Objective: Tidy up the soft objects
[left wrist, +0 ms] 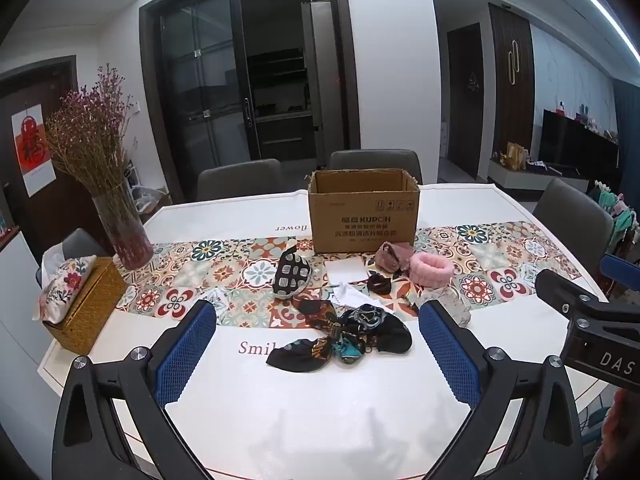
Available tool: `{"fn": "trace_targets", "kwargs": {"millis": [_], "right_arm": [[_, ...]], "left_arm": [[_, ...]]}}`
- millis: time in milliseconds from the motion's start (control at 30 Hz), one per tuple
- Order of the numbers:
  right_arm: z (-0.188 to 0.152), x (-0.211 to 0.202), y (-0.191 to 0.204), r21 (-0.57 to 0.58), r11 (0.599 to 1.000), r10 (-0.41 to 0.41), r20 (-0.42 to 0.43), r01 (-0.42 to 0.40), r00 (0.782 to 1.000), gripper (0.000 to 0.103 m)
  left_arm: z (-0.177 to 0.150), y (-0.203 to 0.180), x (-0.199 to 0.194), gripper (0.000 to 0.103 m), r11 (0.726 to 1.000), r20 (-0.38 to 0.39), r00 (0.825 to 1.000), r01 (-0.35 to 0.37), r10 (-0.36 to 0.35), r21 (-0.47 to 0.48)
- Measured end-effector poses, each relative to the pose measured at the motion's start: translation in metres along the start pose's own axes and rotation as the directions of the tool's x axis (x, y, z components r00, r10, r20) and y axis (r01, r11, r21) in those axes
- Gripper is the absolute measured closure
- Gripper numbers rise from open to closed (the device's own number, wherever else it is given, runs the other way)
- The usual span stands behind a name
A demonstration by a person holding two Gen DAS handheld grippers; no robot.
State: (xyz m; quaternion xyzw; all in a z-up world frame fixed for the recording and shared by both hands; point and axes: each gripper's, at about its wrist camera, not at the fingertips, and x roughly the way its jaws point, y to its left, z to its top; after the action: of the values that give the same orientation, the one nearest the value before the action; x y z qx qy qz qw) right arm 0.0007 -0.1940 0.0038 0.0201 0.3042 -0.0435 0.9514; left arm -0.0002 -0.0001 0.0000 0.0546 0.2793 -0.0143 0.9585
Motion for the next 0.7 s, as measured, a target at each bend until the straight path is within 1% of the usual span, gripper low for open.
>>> {"fn": "trace_targets", "kwargs": {"millis": [67, 100, 133, 167, 267, 367, 400, 700], "right_arm": [[0.0, 0.001, 0.001, 0.0, 1.0, -0.01, -0.001, 0.01, 1.0, 0.001], [0.0, 0.002, 0.0, 0.012, 1.0, 0.012, -0.011, -0.012, 1.0, 0.001], [0.0, 0.002, -0.001, 0.01, 1.0, 0.007, -0.012, -0.007, 1.0, 0.001], [0.0, 0.003, -0.001, 0.009, 1.0, 0.003, -0.013, -0.003, 1.0, 0.001], [-0.002, 0.002, -0.002, 0.005, 1.0, 0.001, -0.011, -0.001, 1.0, 0.001], [0.0, 0.002, -0.002, 0.007, 1.0, -0.001, -0.016, 0.002, 1.0, 0.001], [0.001, 0.002, 0.0, 0.005, 1.0, -0.003, -0.015, 0.003, 1.0, 0.001], [0.001, 0.002, 0.0, 0.005, 1.0, -0.012, -0.013, 0.012, 1.0, 0.001]], "left_arm": [[0.0, -0.001, 0.0, 0.0, 1.0, -0.001, 1.0, -0.01, 0.01, -0.001], [0.0, -0.001, 0.0, 0.0, 1.0, -0.003, 1.0, -0.014, 0.014, -0.002], [0.0, -0.002, 0.0, 0.0, 1.0, -0.007, 1.0, -0.018, 0.018, -0.003], [0.003, -0.009, -0.001, 0.0, 1.0, -0.008, 1.0, -0.022, 0.022, 0.011], [0.003, -0.003, -0.002, 0.0, 1.0, -0.005, 1.0, -0.003, 0.002, -0.005], [0.003, -0.003, 0.002, 0.0, 1.0, -0.022, 1.0, 0.005, -0.005, -0.009], [-0.001, 0.001, 0.002, 0.0, 1.0, -0.01, 1.0, 0.01, -0.01, -0.012], [-0.002, 0.0, 0.003, 0.0, 1.0, -0.004, 1.0, 0.007, -0.007, -0.012]]}}
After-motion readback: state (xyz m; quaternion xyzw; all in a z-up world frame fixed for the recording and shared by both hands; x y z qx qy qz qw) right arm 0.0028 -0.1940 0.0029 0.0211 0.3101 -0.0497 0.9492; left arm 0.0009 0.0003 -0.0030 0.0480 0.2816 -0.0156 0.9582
